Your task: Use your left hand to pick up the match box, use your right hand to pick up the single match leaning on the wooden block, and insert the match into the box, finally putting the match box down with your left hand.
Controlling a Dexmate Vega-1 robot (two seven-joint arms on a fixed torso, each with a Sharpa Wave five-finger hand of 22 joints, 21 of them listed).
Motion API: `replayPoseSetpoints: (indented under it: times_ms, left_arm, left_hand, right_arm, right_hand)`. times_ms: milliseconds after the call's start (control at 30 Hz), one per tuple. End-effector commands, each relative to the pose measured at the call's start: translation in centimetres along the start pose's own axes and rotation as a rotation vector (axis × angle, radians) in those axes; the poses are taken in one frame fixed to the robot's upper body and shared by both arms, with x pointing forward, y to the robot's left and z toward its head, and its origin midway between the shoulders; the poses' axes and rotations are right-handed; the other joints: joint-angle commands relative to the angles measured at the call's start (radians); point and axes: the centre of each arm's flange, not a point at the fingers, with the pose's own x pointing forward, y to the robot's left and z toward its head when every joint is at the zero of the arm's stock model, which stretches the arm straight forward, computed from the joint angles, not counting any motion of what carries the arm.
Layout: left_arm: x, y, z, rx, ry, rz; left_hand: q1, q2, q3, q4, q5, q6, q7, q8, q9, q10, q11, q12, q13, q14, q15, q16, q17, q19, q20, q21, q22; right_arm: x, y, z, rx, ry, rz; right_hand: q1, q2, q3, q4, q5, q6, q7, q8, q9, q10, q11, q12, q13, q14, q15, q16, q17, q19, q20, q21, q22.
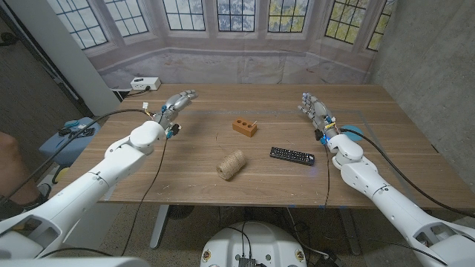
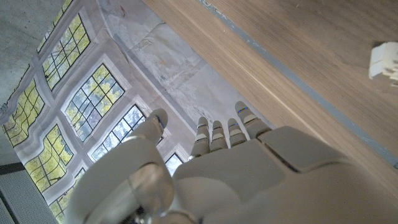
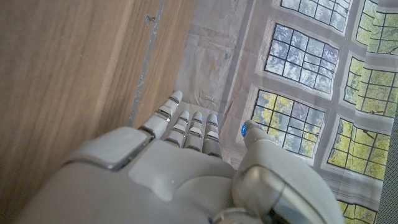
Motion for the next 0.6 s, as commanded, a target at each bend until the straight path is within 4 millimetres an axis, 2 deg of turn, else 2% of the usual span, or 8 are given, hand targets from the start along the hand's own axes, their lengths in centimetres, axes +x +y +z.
replayPoseSetpoints:
  times_ms: [33, 367, 500, 600]
  left_arm:
    - [-0.4, 1.3, 2.3, 0.165, 0.062, 0.016]
    - [-0.8, 2.2, 3.9, 0.28, 0.1, 0.004]
    - [-1.1, 2.7, 4.2, 0.332, 0.12, -0.01]
    - [-1.3, 3.0, 4.5, 0.382, 0.137, -0.007]
  left_hand:
    - [0.033, 0.0, -0.002, -0.033, 0.005, 0.032, 0.013, 0.012, 0.005, -0.009, 0.007, -0.005, 0.003, -0.004, 0.013, -0.007, 0.0, 0.003, 0.003, -0.011, 0.0]
    - [0.068, -0.006, -0.016, -0.071, 0.005, 0.046, 0.026, 0.011, 0.007, -0.049, 0.035, -0.014, 0.004, -0.04, 0.044, -0.012, 0.002, -0.02, 0.018, -0.031, 0.002]
    - [0.08, -0.013, -0.025, -0.081, 0.004, 0.05, 0.028, 0.01, 0.008, -0.077, 0.054, -0.019, 0.005, -0.058, 0.055, -0.013, 0.003, -0.034, 0.025, -0.039, 0.002]
    - [0.086, -0.019, -0.033, -0.085, 0.004, 0.052, 0.029, 0.01, 0.008, -0.097, 0.058, -0.021, 0.005, -0.073, 0.065, -0.013, 0.003, -0.042, 0.029, -0.043, 0.002]
  right_arm:
    - [0.1, -0.1, 0.6, -0.001, 0.0, 0.001]
    - [-0.2, 0.0, 0.6, -0.005, 0.002, 0.01]
    - [-0.4, -0.1, 0.5, -0.009, 0.003, 0.011]
    - [-0.5, 0.0, 0.3, -0.008, 0.005, 0.012]
  right_hand:
    - [0.012, -0.002, 0.005, -0.001, 0.0, 0.005, 0.006, 0.003, 0.005, 0.001, 0.004, 0.004, 0.003, 0.005, -0.018, 0.006, 0.004, 0.01, -0.011, 0.006, 0.006]
    - [0.014, -0.003, 0.006, -0.005, -0.001, 0.007, 0.009, 0.003, 0.006, 0.002, 0.007, 0.005, 0.003, 0.006, -0.016, 0.007, 0.004, 0.011, -0.011, 0.006, 0.006]
    - [0.014, -0.003, 0.007, -0.006, -0.001, 0.007, 0.01, 0.003, 0.006, 0.002, 0.007, 0.005, 0.004, 0.006, -0.016, 0.007, 0.004, 0.012, -0.011, 0.006, 0.006]
    - [0.014, -0.003, 0.007, -0.006, -0.001, 0.007, 0.01, 0.003, 0.006, 0.002, 0.009, 0.005, 0.004, 0.007, -0.016, 0.008, 0.004, 0.012, -0.011, 0.006, 0.006]
